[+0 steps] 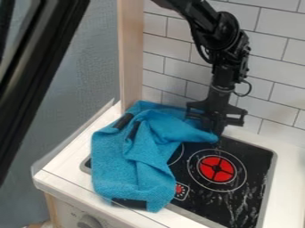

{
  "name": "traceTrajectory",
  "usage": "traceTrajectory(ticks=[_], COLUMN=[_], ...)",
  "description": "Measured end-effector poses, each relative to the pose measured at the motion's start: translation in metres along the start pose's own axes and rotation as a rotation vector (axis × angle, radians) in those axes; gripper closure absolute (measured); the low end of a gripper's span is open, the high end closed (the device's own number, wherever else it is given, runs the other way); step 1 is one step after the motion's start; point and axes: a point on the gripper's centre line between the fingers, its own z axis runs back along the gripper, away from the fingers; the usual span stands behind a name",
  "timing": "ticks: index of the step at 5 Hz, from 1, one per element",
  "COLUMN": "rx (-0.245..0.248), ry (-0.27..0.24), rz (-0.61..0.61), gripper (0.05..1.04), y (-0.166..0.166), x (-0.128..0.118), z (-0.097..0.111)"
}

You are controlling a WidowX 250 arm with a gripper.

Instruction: Fold the cloth top right to the bottom left

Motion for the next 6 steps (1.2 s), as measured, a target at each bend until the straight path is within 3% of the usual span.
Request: traceTrajectory(ticks=[1,2,4,6], rx=[-0.026,-0.095,-0.130,-0.003], ry=[-0.036,-0.109,-0.185,-0.203], rz=[0.023,0.049,0.129,0.164], gripper=[1.019,1.019,1.019,1.019], y=[0.004,0.009,0.047,0.097], x=[-0.008,-0.018,-0.046,-0.073], z=[0.024,0.061,0.100,0.082])
